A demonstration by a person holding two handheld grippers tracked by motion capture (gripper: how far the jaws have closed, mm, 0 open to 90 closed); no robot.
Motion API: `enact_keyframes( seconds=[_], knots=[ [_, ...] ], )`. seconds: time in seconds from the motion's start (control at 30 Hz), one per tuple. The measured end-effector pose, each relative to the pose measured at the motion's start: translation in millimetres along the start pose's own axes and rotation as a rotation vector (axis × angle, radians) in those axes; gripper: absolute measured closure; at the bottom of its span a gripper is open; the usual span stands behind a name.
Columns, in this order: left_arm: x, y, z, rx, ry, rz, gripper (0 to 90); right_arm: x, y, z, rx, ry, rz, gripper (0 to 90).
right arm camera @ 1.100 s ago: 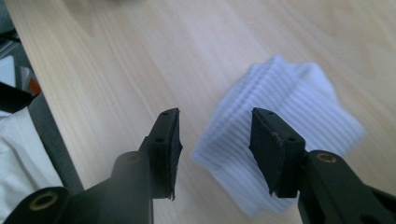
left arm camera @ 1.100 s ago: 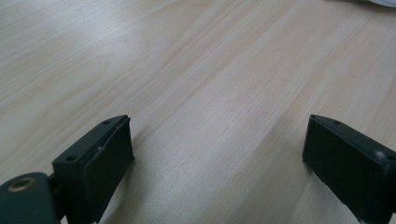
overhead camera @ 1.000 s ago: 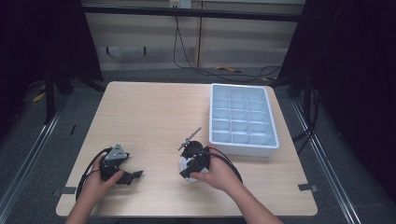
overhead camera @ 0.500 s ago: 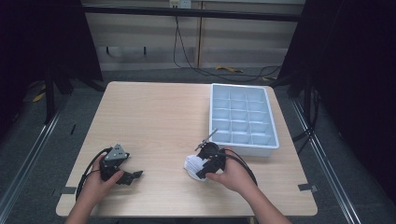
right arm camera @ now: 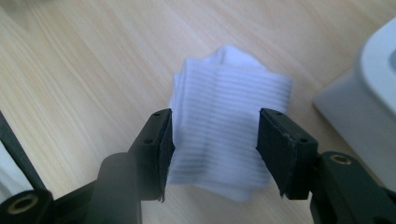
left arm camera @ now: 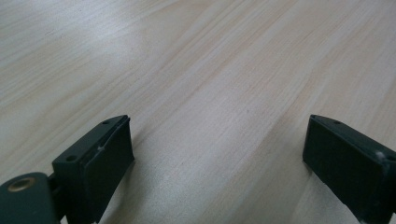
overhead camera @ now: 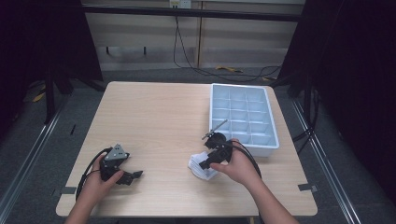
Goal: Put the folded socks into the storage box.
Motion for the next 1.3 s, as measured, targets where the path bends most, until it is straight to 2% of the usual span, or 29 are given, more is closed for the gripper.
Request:
enact_keyframes(
  seconds=[0.17,0.4,0.53,0.6,0.77,0.87,0.97,1.1,1.2,1.3],
  knots=[
    [0.0,0.0,0.0,0.0,-0.001,0.0,8.1,5.1,-4.7,-0.7,0.024,0.038,-0.003,44.9],
    [0.0,0.0,0.0,0.001,0.0,0.0,8.1,1.0,-3.2,-19.5,0.066,0.045,-0.02,41.7],
    [0.0,0.0,0.0,0.0,0.0,0.0,8.1,-0.7,-2.2,-24.3,0.07,0.053,-0.036,40.9],
    [-0.1,0.0,0.1,0.001,-0.001,0.0,8.0,0.1,-0.7,-29.0,0.077,0.042,-0.039,38.0],
    [0.0,0.0,0.0,0.0,-0.001,-0.001,8.0,2.1,-0.6,-34.0,0.087,0.069,-0.047,38.2],
    [-0.1,0.0,-0.1,-0.001,0.0,0.0,8.0,1.8,-1.5,-37.3,0.107,0.084,-0.034,38.4],
    [-0.1,0.1,-0.1,-0.001,-0.001,0.0,8.0,5.4,-4.3,-40.4,0.139,0.118,-0.015,38.5],
    [-0.2,0.1,-0.1,-0.001,-0.002,-0.001,8.0,12.5,-8.0,-44.0,0.181,0.151,-0.011,43.4],
    [-0.2,0.1,-0.2,-0.002,-0.001,-0.001,8.0,17.9,-7.8,-44.9,0.192,0.126,-0.005,55.3],
    [-0.2,0.1,-0.1,-0.001,-0.002,-0.001,8.0,21.9,-8.2,-45.6,0.202,0.136,0.022,60.5]
  ],
)
Point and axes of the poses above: each handheld gripper's, and its own axes: z roughly backward along the jaws, y roughly out of its underside, x roughly to its left, the point moved 3 cm from there along -z, roughly forward along the jaws, and after that the axes turned 6 degrees about -z, right-handed, at the moved point
